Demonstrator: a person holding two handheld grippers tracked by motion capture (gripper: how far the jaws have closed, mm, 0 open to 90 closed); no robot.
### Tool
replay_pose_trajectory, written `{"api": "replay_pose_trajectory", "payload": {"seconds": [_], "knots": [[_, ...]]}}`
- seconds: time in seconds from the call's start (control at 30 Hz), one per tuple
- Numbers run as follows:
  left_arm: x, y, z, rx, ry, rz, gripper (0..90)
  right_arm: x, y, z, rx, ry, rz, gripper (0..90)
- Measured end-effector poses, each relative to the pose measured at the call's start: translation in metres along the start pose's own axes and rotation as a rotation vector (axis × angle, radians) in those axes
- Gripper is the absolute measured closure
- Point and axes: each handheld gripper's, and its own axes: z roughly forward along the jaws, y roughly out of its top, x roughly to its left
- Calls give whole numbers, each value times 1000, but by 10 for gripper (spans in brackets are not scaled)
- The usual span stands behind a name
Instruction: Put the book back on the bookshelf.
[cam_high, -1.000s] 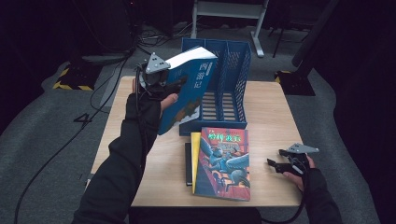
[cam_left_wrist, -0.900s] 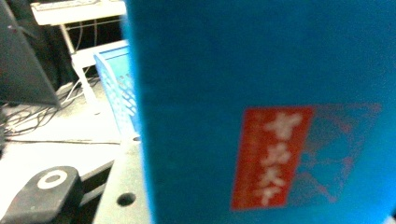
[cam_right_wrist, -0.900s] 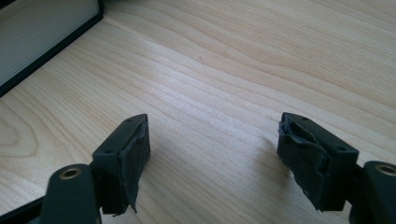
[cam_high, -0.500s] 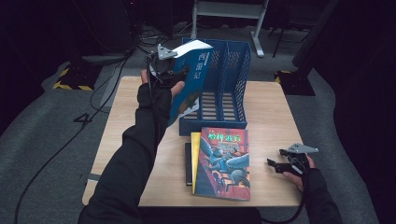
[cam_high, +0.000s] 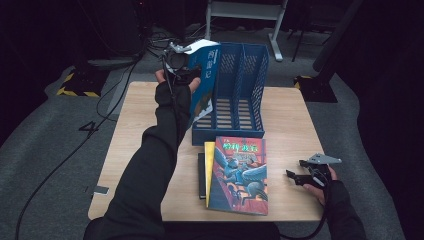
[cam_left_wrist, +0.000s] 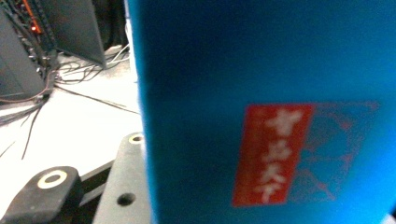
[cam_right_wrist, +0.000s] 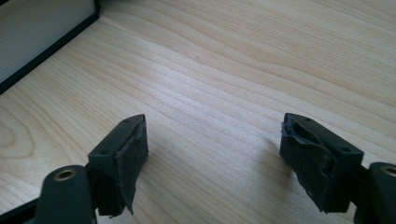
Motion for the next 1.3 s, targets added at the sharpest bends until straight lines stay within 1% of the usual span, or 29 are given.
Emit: {"api": "replay_pose_trajectory", "payload": {"seconds": [0.03,0.07,0.17,0.27,0.37,0.47,0.53,0.57,0.63,0.67,0.7,0.8,0.87,1.07,1.23,1.3], "knots": [[-1,1,3,3,13,3,610,0,0,0,0,0,0,238],[-1,1,3,3,13,3,610,0,0,0,1,-1,-1,239],[-6,3,11,5,47,-1,610,0,0,0,1,0,-1,242],[-8,4,18,6,52,-4,610,0,0,0,1,0,-2,242],[-12,5,25,7,68,-11,610,0,0,0,0,0,-3,242],[-14,5,31,-12,86,-16,610,1,0,0,-1,-2,-5,250],[-14,5,32,-15,93,-18,611,1,0,0,-2,-2,-5,251],[-15,5,34,-20,97,-24,611,1,0,0,-2,-2,-5,251],[-15,5,37,-28,106,-51,610,1,0,0,-2,0,-5,251],[-15,5,37,-28,106,-51,610,1,0,0,-2,0,-5,251],[-15,4,40,-35,112,-63,610,1,0,0,-2,0,-4,251],[-18,3,47,-40,128,-65,610,1,0,0,-4,-4,-7,253],[-20,1,54,-41,132,-70,610,1,0,0,-3,-4,-5,253],[-22,-2,63,-55,131,-89,610,1,0,0,-5,-3,-3,256],[-23,-4,67,-61,130,-86,609,1,0,0,-7,-4,-6,257],[-22,-6,69,-66,130,-87,610,1,0,0,-8,-4,-9,258]]}}
